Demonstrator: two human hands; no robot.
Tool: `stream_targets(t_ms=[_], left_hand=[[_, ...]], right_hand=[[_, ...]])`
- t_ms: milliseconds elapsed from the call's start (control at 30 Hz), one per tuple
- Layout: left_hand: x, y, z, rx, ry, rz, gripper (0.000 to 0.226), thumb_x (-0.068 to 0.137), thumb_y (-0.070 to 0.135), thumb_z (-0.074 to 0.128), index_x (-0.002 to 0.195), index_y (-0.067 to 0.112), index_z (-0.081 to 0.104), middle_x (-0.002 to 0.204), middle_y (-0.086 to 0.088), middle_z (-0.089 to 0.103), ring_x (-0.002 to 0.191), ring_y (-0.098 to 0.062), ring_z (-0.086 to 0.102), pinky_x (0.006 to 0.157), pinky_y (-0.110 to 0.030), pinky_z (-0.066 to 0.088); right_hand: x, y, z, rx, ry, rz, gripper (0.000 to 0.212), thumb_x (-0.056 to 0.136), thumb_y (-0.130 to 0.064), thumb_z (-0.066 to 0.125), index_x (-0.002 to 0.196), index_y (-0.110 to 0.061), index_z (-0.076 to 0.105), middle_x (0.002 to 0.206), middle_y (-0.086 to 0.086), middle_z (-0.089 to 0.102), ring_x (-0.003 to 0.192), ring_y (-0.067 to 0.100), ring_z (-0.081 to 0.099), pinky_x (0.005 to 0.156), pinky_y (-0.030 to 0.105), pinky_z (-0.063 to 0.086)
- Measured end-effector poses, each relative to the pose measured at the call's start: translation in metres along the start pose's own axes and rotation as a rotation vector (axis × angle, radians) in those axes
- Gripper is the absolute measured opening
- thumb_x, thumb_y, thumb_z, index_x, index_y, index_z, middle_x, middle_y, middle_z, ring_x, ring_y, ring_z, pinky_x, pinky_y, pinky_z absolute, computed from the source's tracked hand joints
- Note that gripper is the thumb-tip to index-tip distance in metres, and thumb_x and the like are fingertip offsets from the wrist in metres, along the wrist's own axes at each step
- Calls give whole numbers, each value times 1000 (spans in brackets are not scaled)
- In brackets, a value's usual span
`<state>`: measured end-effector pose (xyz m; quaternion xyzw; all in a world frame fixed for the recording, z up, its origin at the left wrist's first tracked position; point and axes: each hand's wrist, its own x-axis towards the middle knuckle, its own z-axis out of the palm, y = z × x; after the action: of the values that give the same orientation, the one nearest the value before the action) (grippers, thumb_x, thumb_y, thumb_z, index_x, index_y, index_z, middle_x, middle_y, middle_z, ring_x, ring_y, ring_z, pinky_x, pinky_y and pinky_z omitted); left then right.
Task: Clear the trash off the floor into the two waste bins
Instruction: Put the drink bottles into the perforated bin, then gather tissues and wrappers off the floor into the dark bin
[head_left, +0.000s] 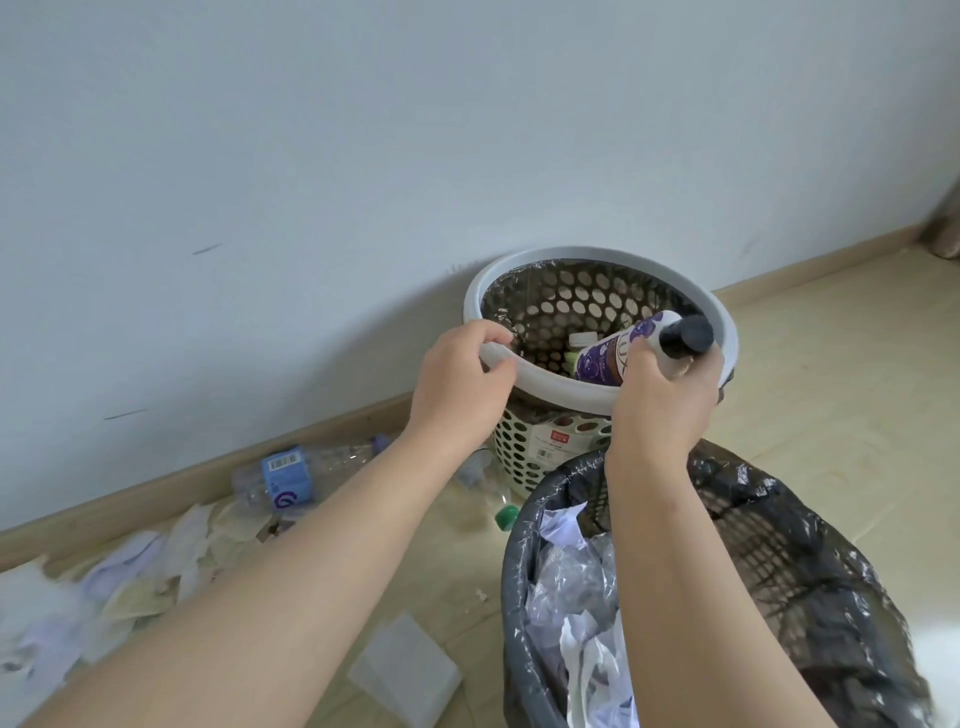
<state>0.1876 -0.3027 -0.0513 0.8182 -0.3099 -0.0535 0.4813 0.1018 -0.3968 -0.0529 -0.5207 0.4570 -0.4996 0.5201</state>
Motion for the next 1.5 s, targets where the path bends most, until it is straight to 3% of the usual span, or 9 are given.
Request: stream_targets(t_ms=[333, 567, 800, 900, 1000, 1133, 1333, 1400, 1500], left_hand=[[-30, -46, -40, -93, 8, -154, 12, 89, 19, 56, 92, 30, 58, 95, 15, 59, 96, -7, 55, 80, -20, 37], [-59, -114, -78, 66, -85, -258, 7, 91, 25, 55, 95, 30, 59, 89, 20, 58, 92, -6, 55, 75, -20, 39], [-125, -185, -94, 232, -202, -344, 19, 92, 19, 53, 109, 22, 60, 107, 9, 58, 101, -12, 57, 85, -27, 43], [-163, -219, -95, 399, -239, -255, 23, 89, 18, 56, 112, 20, 61, 116, 7, 57, 106, -16, 55, 86, -27, 43], [-198, -253, -100, 649, -189, 24, 32, 68, 20, 69, 98, 22, 59, 99, 2, 65, 102, -21, 51, 81, -43, 53], [-233, -283, -102, 869, -271, 1, 72, 44, 35, 87, 108, 21, 56, 116, 0, 65, 120, -26, 40, 89, -57, 44], [-247, -303, -97, 878, -340, -154, 61, 72, 40, 50, 130, 27, 41, 141, -1, 47, 134, -34, 36, 97, -52, 41], [-249, -308, -95, 844, -335, -131, 54, 68, 41, 40, 120, 29, 46, 128, 1, 58, 120, -30, 55, 85, -43, 51], [-250, -312, -92, 828, -311, -40, 46, 65, 39, 37, 110, 32, 48, 119, 8, 52, 113, -20, 48, 73, -35, 55]], right_hand=[[-34, 1, 18, -155, -104, -8, 42, 88, -13, 49, 130, -22, 44, 115, -6, 44, 114, 21, 50, 96, 44, 46], [-103, 33, 48, -304, -463, -110, 32, 90, -11, 48, 120, -19, 51, 114, -3, 52, 84, 6, 51, 80, 24, 38], [-166, 123, 32, -870, -1018, -86, 40, 92, -17, 47, 131, -25, 44, 136, -1, 41, 116, 18, 45, 90, 30, 39], [-175, 149, 16, -1080, -1142, -124, 46, 92, -18, 45, 137, -25, 38, 141, -1, 37, 125, 20, 39, 99, 30, 35], [-181, 167, 1, -1380, -1220, -164, 57, 90, -27, 47, 143, -30, 25, 150, -1, 22, 131, 25, 30, 101, 35, 35], [-188, 183, -13, -1542, -1289, -59, 71, 86, -33, 51, 144, -38, 12, 156, -3, -5, 138, 27, 14, 101, 42, 33], [-202, 193, -9, -1566, -1341, -227, 66, 89, -27, 47, 145, -38, 14, 155, -2, 5, 134, 25, 20, 101, 35, 33], [-205, 195, -5, -1547, -1361, -299, 61, 90, -24, 45, 144, -36, 18, 154, -1, 10, 131, 24, 25, 99, 32, 34], [-210, 198, 0, -1504, -1360, -332, 56, 90, -19, 44, 141, -33, 26, 148, 0, 21, 123, 23, 32, 94, 28, 39]])
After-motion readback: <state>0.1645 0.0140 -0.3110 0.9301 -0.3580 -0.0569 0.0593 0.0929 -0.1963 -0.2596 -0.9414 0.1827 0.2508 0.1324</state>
